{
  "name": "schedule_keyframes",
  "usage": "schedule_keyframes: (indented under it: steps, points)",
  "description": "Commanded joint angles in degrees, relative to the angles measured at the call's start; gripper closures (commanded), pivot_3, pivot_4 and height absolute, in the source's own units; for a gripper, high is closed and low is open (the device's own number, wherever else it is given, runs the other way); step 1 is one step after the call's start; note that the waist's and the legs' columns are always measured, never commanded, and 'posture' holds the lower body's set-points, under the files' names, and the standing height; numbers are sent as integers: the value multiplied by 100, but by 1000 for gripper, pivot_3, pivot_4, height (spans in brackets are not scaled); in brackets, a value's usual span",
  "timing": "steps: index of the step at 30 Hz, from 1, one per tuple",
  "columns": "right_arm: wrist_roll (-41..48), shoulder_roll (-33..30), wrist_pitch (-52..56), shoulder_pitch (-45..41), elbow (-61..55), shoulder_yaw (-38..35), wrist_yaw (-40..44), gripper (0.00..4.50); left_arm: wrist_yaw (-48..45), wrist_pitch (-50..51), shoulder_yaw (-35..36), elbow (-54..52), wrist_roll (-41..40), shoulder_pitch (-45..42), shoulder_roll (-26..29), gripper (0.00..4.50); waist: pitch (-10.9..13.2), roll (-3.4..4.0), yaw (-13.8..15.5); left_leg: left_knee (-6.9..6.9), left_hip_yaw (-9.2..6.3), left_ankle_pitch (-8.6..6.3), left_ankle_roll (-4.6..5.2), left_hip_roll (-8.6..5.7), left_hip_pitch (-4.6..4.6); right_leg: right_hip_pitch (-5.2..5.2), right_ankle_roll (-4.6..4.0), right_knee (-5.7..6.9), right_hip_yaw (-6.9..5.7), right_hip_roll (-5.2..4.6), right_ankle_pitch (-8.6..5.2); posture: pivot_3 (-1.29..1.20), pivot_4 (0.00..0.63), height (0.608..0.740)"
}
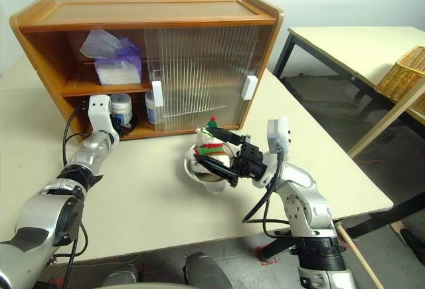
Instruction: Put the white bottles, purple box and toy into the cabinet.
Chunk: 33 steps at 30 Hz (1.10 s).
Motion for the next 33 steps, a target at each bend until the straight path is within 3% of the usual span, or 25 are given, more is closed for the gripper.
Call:
schedule_keyframes:
  steps: [1, 10, 26, 29, 33]
  points:
    - [-71, -12, -24, 31, -42, 48, 15, 0, -1, -81, 45, 21, 33, -148, 6, 41, 1, -1, 0, 0, 0, 0, 0, 0, 0, 0, 0, 0, 0, 0, 0, -257, 0, 740]
    - [-86, -18, -54, -11, 70, 44, 89, 0, -128, -65, 4, -490, 3, 191, -5, 41, 7, -10, 0, -1, 0, 0, 0, -1, -1, -1, 0, 0, 0, 0, 0, -239, 0, 740]
    - [-105, -1, -223, -113, 460, -7, 283, 0, -1010, 583, -259, -4036, -105, 2479, 288, 41, 7, -11, 51, -7, 0, -2, 1, -3, 2, 0, -47, -3, 0, 0, 7, -209, 0, 740]
    - [-116, -1, -250, -158, 524, -15, 306, 0, -1137, 638, -241, -4417, -168, 2730, 329, 670, 6, -11, 67, -7, 0, -2, 1, -3, 5, 0, -50, -3, 0, 0, 9, -209, 0, 740]
    - [-131, -12, -279, -179, 590, -41, 319, 0, -1623, 530, -436, -4861, -327, 2916, 315, 2042, 7, -11, 90, -8, -3, -4, 0, 0, 4, -3, -73, -2, 0, -1, 18, -203, 0, 740]
